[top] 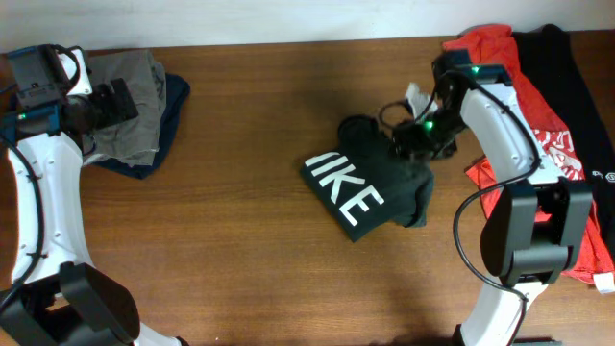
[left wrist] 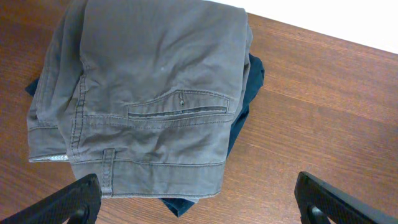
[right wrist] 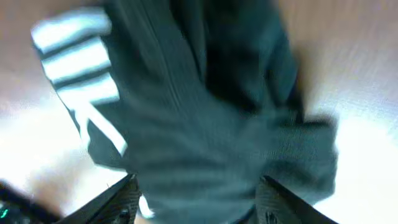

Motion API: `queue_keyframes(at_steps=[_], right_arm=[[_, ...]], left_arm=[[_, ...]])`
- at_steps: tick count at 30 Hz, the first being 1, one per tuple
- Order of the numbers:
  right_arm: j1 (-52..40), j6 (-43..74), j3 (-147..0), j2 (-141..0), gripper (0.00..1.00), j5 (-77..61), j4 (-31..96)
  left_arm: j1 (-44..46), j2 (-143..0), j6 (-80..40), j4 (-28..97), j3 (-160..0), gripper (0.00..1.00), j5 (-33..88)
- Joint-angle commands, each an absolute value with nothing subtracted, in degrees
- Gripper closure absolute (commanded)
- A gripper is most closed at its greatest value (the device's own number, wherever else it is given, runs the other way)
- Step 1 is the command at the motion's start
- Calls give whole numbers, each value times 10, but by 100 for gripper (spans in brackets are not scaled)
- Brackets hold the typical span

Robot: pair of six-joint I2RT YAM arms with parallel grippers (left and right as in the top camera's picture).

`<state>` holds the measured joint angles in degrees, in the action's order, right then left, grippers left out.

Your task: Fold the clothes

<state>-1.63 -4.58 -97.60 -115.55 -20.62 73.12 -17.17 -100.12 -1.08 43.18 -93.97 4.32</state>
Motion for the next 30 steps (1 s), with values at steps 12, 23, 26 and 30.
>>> queue_keyframes(at_steps=[12,23,26,30], right_arm=[[-11,14,-861,-1157,46,-204,760],[7,69,-725,-1157,76,-202,602],[13,102,-706,-1157,80,-157,554],[13,147,-680,-1157,85,-67,482]], left_arm=[[-149,-1004,-3,460,-938,1,92],[-128,-1004,-1,460,-938,1,92],[-128,-1004,-1,460,-938,1,92],[-128,-1009,-1,460,-938,1,92]])
